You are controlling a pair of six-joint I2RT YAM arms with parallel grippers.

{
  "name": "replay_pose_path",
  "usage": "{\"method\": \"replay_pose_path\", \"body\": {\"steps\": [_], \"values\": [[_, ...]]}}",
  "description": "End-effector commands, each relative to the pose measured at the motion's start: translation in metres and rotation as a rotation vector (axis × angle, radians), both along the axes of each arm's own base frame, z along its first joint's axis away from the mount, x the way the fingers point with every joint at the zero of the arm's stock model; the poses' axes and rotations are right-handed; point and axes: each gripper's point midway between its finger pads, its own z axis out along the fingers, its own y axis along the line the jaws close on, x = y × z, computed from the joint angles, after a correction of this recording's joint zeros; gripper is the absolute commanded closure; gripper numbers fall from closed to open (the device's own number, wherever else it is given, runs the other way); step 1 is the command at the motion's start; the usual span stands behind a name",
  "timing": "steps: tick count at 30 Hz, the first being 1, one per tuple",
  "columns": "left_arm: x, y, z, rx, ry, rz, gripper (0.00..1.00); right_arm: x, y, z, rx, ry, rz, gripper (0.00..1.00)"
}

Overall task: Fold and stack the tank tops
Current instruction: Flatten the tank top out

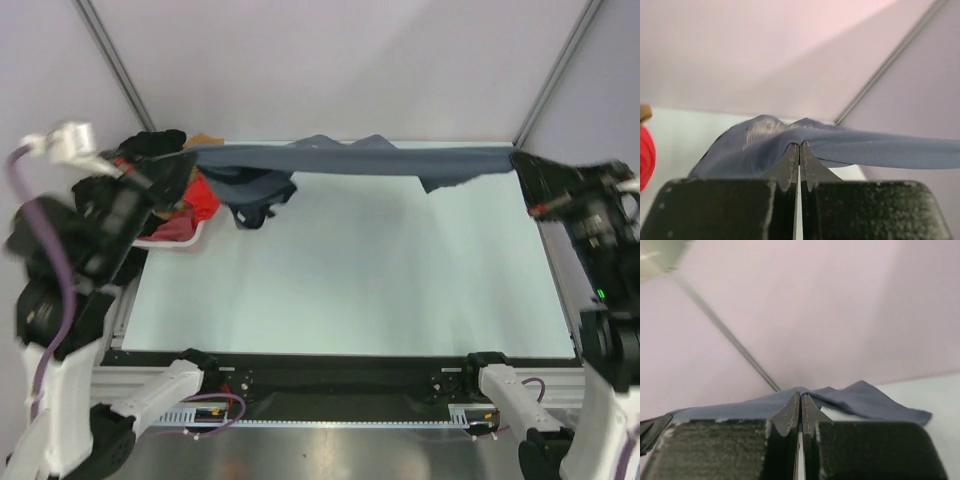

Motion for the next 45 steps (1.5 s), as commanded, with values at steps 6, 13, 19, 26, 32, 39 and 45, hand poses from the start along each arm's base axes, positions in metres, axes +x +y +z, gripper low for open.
{"method": "replay_pose_path", "body": {"steps": [6,13,19,26,32,39,45], "values": [[-0.088,0.022,0.054,-0.057,-0.195,-0.069,1.00,-0.113,0.008,0.064,-0.071,-0.288,0.036,1.00],[-0.045,0.007,0.044,-0.020,-0.101,-0.060,1.00,-0.072,0.001,0.058,-0.049,-0.179,0.002,1.00],[0.052,-0.030,-0.035,0.041,0.084,-0.060,1.00,0.034,-0.010,-0.019,0.022,0.069,-0.022,1.00],[0.167,-0.073,-0.200,0.064,0.331,-0.096,1.00,0.158,-0.031,-0.170,0.141,0.335,-0.097,1.00],[0.256,-0.097,-0.325,0.060,0.513,-0.087,1.00,0.269,-0.055,-0.299,0.218,0.540,-0.138,1.00],[0.349,-0.107,-0.348,0.014,0.493,-0.082,1.00,0.365,-0.061,-0.358,0.246,0.587,-0.107,1.00],[0.405,-0.100,-0.370,0.017,0.517,-0.069,1.00,0.420,-0.079,-0.384,0.277,0.573,-0.132,1.00]]}}
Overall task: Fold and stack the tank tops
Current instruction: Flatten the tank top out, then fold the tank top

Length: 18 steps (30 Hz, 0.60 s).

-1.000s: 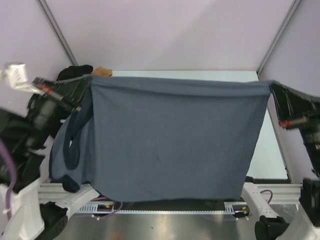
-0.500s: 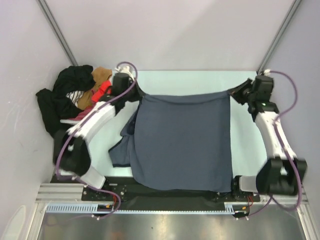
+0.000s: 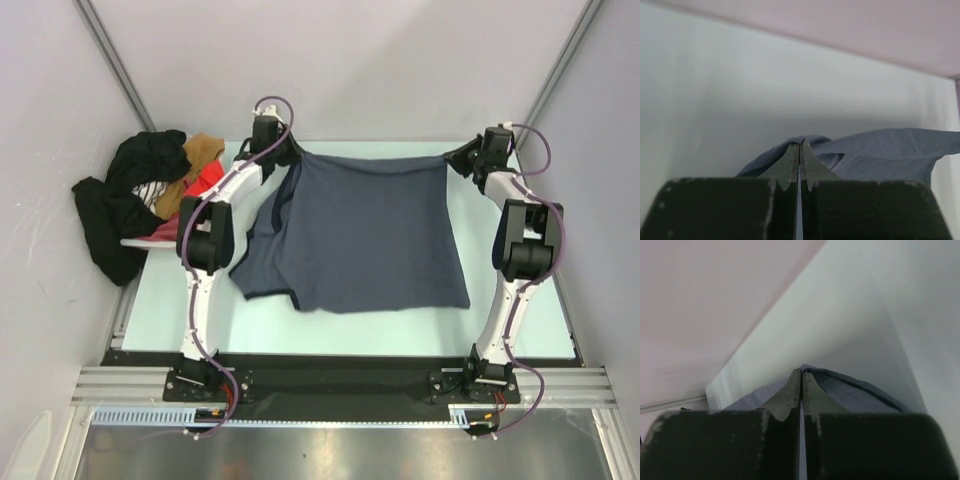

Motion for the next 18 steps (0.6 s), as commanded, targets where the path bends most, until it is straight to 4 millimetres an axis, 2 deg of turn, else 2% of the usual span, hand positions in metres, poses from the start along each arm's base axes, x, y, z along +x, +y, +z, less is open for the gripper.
{"method": "replay_pose_path", "body": {"steps": [1,2,3,4,8,14,15,16,17,18], "values": [[0.035,0.006,0.035,-0.037,-0.091,0.009,1.00,0.044,-0.019,0.032,0.016,-0.145,-0.031,1.00],[0.040,0.006,0.016,-0.031,-0.066,0.011,1.00,0.050,-0.022,0.031,0.024,-0.150,-0.029,1.00],[0.045,0.004,0.023,-0.042,-0.081,0.004,1.00,0.054,-0.023,0.028,0.032,-0.153,-0.027,1.00],[0.047,0.005,0.020,-0.047,-0.077,0.003,1.00,0.063,-0.022,0.025,0.043,-0.166,-0.009,1.00],[0.048,0.006,0.013,-0.045,-0.073,0.000,1.00,0.070,-0.028,0.015,0.047,-0.158,-0.005,1.00],[0.033,0.010,0.029,-0.027,-0.105,-0.018,0.99,0.055,-0.027,0.008,0.044,-0.136,0.003,1.00],[0.024,0.010,0.018,-0.016,-0.081,-0.025,1.00,0.051,-0.027,0.010,0.045,-0.141,0.002,1.00],[0.019,0.012,0.037,-0.015,-0.110,-0.024,1.00,0.049,-0.027,0.012,0.039,-0.149,0.003,1.00],[0.016,0.013,0.041,-0.006,-0.124,-0.025,1.00,0.042,-0.026,0.015,0.037,-0.146,0.004,1.00],[0.007,0.017,0.027,0.007,-0.094,-0.025,1.00,0.040,-0.026,0.017,0.024,-0.150,0.009,1.00]]}}
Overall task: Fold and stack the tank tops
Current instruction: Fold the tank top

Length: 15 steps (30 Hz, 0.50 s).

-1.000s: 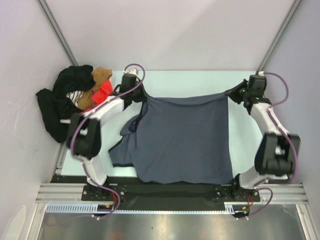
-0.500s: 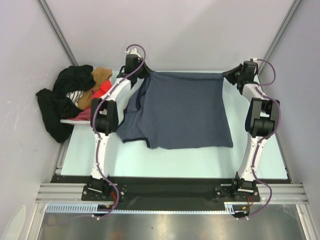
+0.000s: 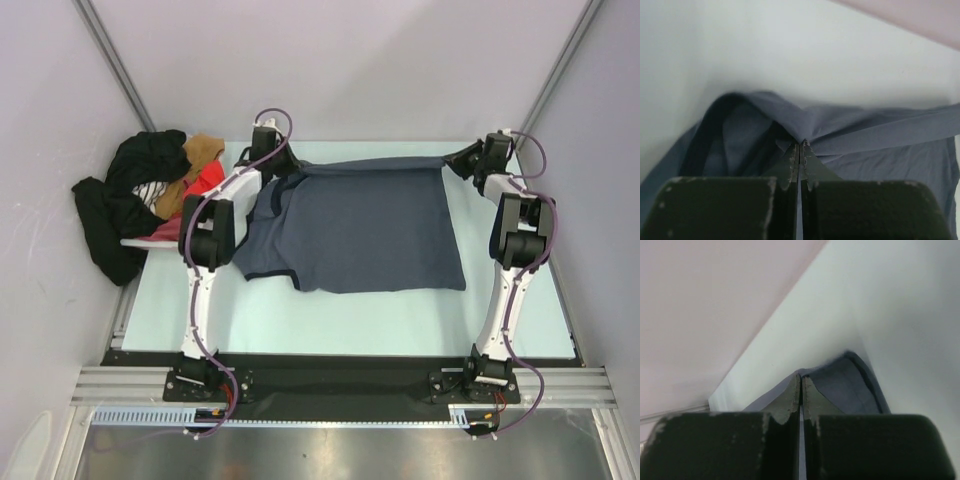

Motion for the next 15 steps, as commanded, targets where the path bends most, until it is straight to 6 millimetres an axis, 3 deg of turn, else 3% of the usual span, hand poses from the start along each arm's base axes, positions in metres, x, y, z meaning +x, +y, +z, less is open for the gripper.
{"method": "replay_pose_path", "body": {"steps": [1,2,4,5,7,8,9,11,15], "values": [[-0.013,0.006,0.081,0.006,-0.161,-0.021,1.00,-0.008,-0.008,0.050,-0.039,-0.096,-0.004,1.00],[-0.018,0.006,0.082,0.012,-0.164,-0.029,1.00,-0.011,-0.008,0.057,-0.045,-0.098,-0.005,1.00],[-0.032,0.006,0.068,0.027,-0.132,-0.040,1.00,-0.021,-0.008,0.050,-0.058,-0.063,-0.008,1.00],[-0.038,0.005,0.073,0.029,-0.138,-0.043,1.00,-0.024,-0.008,0.049,-0.060,-0.056,-0.011,1.00],[-0.052,0.002,0.058,0.048,-0.103,-0.063,1.00,-0.036,-0.009,0.045,-0.060,-0.034,-0.021,1.00],[-0.053,0.000,0.070,0.050,-0.146,-0.067,1.00,-0.039,-0.009,0.044,-0.062,-0.033,-0.022,1.00],[-0.062,-0.002,0.060,0.065,-0.126,-0.071,1.00,-0.044,-0.008,0.048,-0.062,-0.037,-0.021,1.00],[-0.071,-0.001,0.067,0.090,-0.142,-0.070,1.00,-0.053,-0.011,0.036,-0.057,0.002,-0.034,1.00],[-0.097,-0.003,0.046,0.087,-0.092,-0.070,1.00,-0.071,-0.012,0.020,-0.059,0.078,-0.046,1.00]]}}
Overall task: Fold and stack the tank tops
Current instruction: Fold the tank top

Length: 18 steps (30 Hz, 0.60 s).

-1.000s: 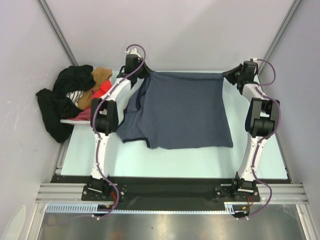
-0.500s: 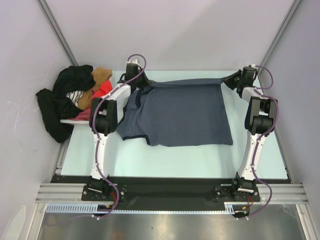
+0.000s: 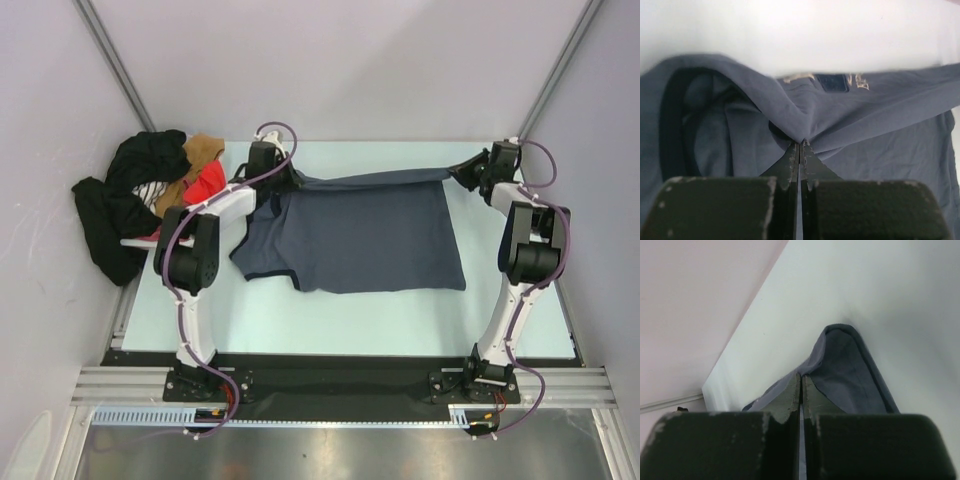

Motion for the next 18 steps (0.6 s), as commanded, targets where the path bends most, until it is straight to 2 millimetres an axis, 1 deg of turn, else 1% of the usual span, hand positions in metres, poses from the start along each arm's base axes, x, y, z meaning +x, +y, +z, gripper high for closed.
{"method": "replay_pose_path", "body": {"steps": [1,2,3,4,5,6,8,9,11,12,14,15,17,18], "values": [[-0.012,0.001,0.018,0.017,-0.060,0.007,1.00,-0.016,-0.014,0.011,-0.041,0.019,-0.045,1.00],[-0.016,0.002,0.013,0.022,-0.045,0.009,1.00,-0.021,-0.014,0.006,-0.039,0.037,-0.047,1.00],[-0.023,0.001,0.003,0.025,-0.018,0.012,1.00,-0.024,-0.013,0.002,-0.041,0.051,-0.045,1.00],[-0.025,0.002,0.003,0.023,-0.019,0.021,1.00,-0.029,-0.013,-0.001,-0.041,0.070,-0.044,1.00],[-0.028,0.001,0.001,0.020,-0.012,0.021,1.00,-0.035,-0.012,-0.008,-0.041,0.095,-0.044,1.00],[-0.035,0.001,-0.008,0.025,0.007,0.022,1.00,-0.040,-0.013,-0.013,-0.049,0.112,-0.048,1.00],[-0.039,0.003,-0.007,0.024,0.001,0.033,0.99,-0.047,-0.013,-0.015,-0.054,0.122,-0.053,1.00],[-0.047,0.002,-0.014,0.030,0.017,0.032,1.00,-0.053,-0.014,-0.023,-0.062,0.142,-0.056,1.00],[-0.051,0.004,-0.010,0.023,0.001,0.042,1.00,-0.058,-0.015,-0.026,-0.073,0.152,-0.064,1.00],[-0.058,0.004,-0.019,0.029,0.020,0.044,1.00,-0.063,-0.016,-0.031,-0.078,0.166,-0.068,1.00],[-0.062,0.004,-0.019,0.026,0.017,0.049,1.00,-0.069,-0.015,-0.035,-0.079,0.178,-0.069,1.00],[-0.066,0.005,-0.024,0.030,0.029,0.051,1.00,-0.073,-0.015,-0.038,-0.080,0.188,-0.074,1.00],[-0.068,0.006,-0.023,0.028,0.024,0.056,1.00,-0.077,-0.016,-0.039,-0.084,0.192,-0.078,1.00],[-0.072,0.007,-0.027,0.033,0.031,0.060,1.00,-0.078,-0.017,-0.038,-0.089,0.192,-0.084,1.00]]}}
